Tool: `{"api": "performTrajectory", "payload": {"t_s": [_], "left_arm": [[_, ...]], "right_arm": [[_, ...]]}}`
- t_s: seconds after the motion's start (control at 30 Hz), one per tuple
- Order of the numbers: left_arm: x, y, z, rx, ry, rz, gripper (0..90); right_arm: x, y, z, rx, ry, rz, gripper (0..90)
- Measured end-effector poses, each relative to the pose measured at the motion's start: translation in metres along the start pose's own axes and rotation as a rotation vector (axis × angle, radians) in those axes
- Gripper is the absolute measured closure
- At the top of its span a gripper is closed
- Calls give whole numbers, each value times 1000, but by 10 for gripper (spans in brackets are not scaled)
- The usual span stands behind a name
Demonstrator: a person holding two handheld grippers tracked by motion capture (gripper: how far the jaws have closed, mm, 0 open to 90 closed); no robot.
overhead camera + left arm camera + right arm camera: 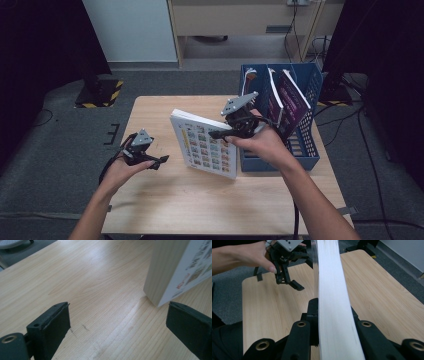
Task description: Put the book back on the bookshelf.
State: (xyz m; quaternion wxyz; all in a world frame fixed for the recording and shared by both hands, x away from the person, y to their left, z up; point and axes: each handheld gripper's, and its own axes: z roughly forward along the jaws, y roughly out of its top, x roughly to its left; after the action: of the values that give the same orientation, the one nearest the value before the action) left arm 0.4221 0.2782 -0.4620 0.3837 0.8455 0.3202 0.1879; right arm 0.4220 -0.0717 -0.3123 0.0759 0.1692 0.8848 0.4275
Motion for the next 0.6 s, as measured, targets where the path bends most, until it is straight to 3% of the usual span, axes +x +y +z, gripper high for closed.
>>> {"api": "performTrajectory", "payload": {"t_s": [0.2,0.37,0.6], "left_arm": [[2,-7,7,34,16,0,49],[1,-13,7,35,3,-6,48],[1,-19,6,29,30,-33,48]], "right_arm": [[-1,-7,0,12,17,7,740],[0,-11,-3,14,26,-9,740],[0,-15,-10,14,22,-5,741]]}}
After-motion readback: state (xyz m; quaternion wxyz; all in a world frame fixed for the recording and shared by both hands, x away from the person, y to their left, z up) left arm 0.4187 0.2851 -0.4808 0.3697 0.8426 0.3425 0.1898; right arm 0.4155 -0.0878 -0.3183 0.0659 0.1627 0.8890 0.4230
